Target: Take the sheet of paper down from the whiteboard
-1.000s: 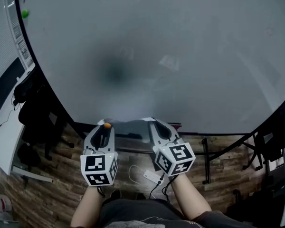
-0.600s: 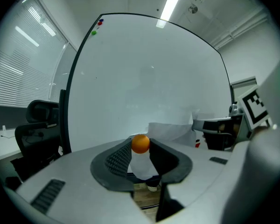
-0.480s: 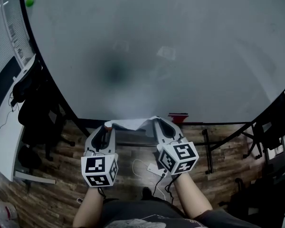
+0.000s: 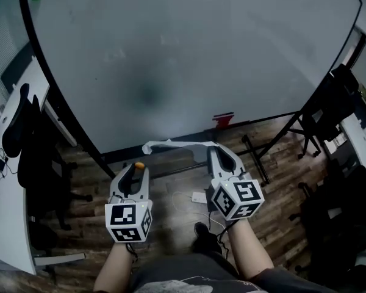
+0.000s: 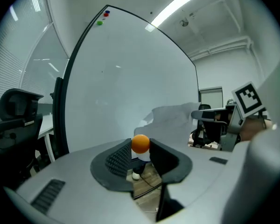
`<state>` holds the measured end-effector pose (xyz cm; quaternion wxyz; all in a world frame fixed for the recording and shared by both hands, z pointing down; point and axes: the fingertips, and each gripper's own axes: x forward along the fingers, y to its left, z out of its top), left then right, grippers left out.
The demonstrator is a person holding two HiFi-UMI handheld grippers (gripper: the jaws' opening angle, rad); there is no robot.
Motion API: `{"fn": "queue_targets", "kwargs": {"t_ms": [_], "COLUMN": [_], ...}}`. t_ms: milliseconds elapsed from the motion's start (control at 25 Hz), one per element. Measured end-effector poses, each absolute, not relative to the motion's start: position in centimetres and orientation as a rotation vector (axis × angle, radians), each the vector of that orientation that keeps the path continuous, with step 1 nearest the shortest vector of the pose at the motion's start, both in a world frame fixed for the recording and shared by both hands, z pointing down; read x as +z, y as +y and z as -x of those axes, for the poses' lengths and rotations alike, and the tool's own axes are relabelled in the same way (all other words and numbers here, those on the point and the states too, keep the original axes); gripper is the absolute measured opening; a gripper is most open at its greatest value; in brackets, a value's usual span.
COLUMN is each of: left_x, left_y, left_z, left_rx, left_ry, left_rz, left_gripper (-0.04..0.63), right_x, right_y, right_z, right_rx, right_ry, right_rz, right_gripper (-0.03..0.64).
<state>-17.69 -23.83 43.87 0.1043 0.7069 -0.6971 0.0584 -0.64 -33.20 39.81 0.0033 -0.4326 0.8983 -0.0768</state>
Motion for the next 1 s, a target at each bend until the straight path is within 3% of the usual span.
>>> {"fn": "queue_targets", "kwargs": {"t_ms": [440, 1000], "left_x": [43.8, 46.2], "left_y": [-12.6, -7.4], "left_z": [19.2, 13.6], "left_rx": [0.165, 0.239], "left_ry": [-1.898, -1.683], "left_rz": [-2.245, -2.35], "left_gripper": [0.126, 0.126], "right_x": [42.2, 46.7], "right_y": [-18.6, -9.7], "right_z": [2.8, -3.3], "right_rx": [-0.27, -0.352], "right_ry": [2.798, 2.796], "right_rz": [1.517, 1.746], "right_gripper": [0.021, 0.021]}}
